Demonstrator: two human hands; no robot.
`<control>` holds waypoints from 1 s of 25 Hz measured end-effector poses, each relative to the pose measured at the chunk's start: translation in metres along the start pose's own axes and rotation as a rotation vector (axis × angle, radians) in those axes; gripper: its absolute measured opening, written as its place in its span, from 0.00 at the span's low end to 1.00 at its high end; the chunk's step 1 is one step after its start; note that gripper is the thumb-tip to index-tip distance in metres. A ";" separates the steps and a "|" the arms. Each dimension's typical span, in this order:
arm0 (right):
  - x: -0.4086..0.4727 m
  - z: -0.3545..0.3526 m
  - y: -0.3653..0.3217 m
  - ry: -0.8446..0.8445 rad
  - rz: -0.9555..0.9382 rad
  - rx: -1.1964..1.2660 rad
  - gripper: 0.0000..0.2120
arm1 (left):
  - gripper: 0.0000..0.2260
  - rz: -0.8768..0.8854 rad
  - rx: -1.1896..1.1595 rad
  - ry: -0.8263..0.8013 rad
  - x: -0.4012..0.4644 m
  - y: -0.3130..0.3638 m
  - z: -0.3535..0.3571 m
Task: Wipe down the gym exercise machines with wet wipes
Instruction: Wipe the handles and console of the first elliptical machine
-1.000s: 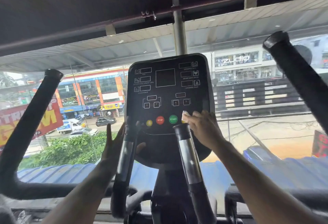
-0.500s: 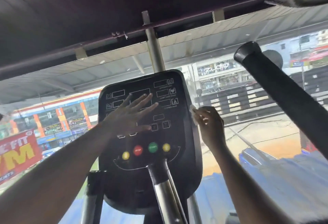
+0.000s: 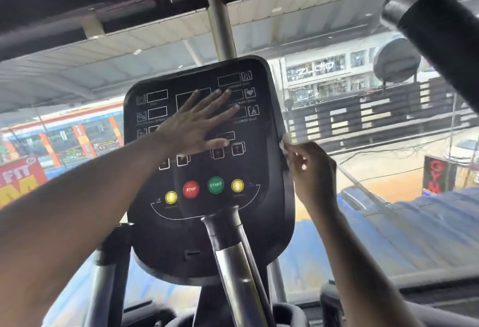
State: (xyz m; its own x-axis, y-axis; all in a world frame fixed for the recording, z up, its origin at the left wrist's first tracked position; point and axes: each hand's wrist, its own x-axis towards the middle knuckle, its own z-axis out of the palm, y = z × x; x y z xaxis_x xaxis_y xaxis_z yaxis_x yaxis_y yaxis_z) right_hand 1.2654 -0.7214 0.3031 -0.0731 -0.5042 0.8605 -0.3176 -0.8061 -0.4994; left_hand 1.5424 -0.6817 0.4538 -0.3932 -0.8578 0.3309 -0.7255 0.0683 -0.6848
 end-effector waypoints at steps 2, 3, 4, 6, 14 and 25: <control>0.043 0.013 -0.004 -0.003 -0.010 -0.028 0.09 | 0.37 -0.004 0.004 0.004 0.000 0.000 0.002; 0.054 0.015 -0.006 -0.016 -0.028 -0.039 0.09 | 0.37 -0.005 0.001 0.007 0.000 -0.001 0.001; 0.055 0.014 -0.008 -0.028 -0.044 -0.042 0.09 | 0.37 -0.005 -0.005 0.008 0.001 -0.001 0.001; 0.031 0.004 -0.011 -0.034 -0.034 -0.027 0.07 | 0.37 -0.002 -0.014 0.000 0.001 -0.001 0.000; -0.077 -0.030 -0.010 -0.094 -0.004 0.025 0.11 | 0.37 -0.010 -0.010 -0.054 -0.001 0.003 -0.009; -0.128 -0.041 -0.008 -0.117 -0.013 0.093 0.12 | 0.35 -0.157 -0.109 -0.270 -0.003 0.028 -0.039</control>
State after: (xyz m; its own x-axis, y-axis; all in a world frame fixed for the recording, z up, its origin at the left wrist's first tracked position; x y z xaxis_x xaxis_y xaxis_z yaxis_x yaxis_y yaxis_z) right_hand 1.2388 -0.6380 0.2015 0.0432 -0.5220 0.8519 -0.2280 -0.8353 -0.5002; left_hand 1.5012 -0.6571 0.4593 -0.1183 -0.9653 0.2326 -0.8273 -0.0337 -0.5608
